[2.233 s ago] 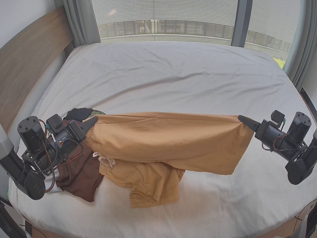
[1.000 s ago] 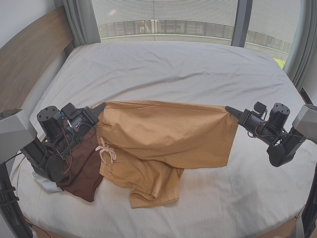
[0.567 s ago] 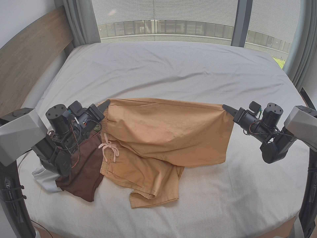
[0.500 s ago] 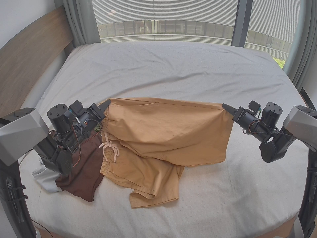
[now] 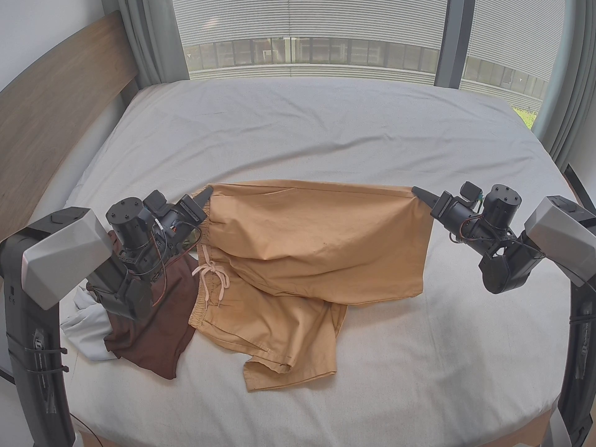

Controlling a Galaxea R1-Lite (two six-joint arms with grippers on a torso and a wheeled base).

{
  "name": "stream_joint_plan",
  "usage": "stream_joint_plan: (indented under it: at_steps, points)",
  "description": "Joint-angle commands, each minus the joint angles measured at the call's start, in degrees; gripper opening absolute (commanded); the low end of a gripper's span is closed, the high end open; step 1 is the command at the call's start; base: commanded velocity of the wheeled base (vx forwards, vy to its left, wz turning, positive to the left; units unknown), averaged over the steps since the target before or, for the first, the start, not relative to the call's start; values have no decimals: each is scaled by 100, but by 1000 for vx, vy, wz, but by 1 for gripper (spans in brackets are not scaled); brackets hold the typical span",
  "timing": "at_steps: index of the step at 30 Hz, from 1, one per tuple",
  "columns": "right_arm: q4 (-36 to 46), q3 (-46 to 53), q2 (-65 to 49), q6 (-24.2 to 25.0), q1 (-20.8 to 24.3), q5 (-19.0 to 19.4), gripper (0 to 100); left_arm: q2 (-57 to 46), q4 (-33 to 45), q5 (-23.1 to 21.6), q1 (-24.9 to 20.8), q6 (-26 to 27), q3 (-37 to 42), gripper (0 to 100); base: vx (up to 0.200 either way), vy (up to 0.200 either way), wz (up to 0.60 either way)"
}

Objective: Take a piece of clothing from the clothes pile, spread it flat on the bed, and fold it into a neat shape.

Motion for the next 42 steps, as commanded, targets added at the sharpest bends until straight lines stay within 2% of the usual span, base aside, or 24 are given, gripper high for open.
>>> stream_joint_plan:
  at_steps: [1,17,18,20,21,25,31,35,42]
  points:
    - [137,-313,181,-1,5,1,0,225,14,5,20,-1,-187,0,0,0,0]
    - [471,-964,532,-10,-4,-7,0,436,242,14,29,-1,-618,0,0,0,0]
    - [471,-972,532,-10,-4,-7,100,436,242,14,29,-1,-626,0,0,0,0]
    - [471,-1016,550,-10,-4,-7,100,445,286,58,29,-1,-688,0,0,0,0]
    - [480,-1060,559,-10,-4,-16,100,453,357,93,29,-1,-732,100,0,0,0]
    - [480,-1271,734,-10,-30,-201,100,506,497,102,38,-1,-925,100,0,0,0]
    - [383,-928,567,-54,-39,-236,100,497,1350,269,81,-1,-1206,100,0,0,0]
    - [181,65,5,-247,40,-236,100,480,2097,427,125,-1,-1321,100,0,0,0]
    - [-627,1796,-426,-414,514,-227,100,-30,2211,559,99,17,-828,100,0,0,0]
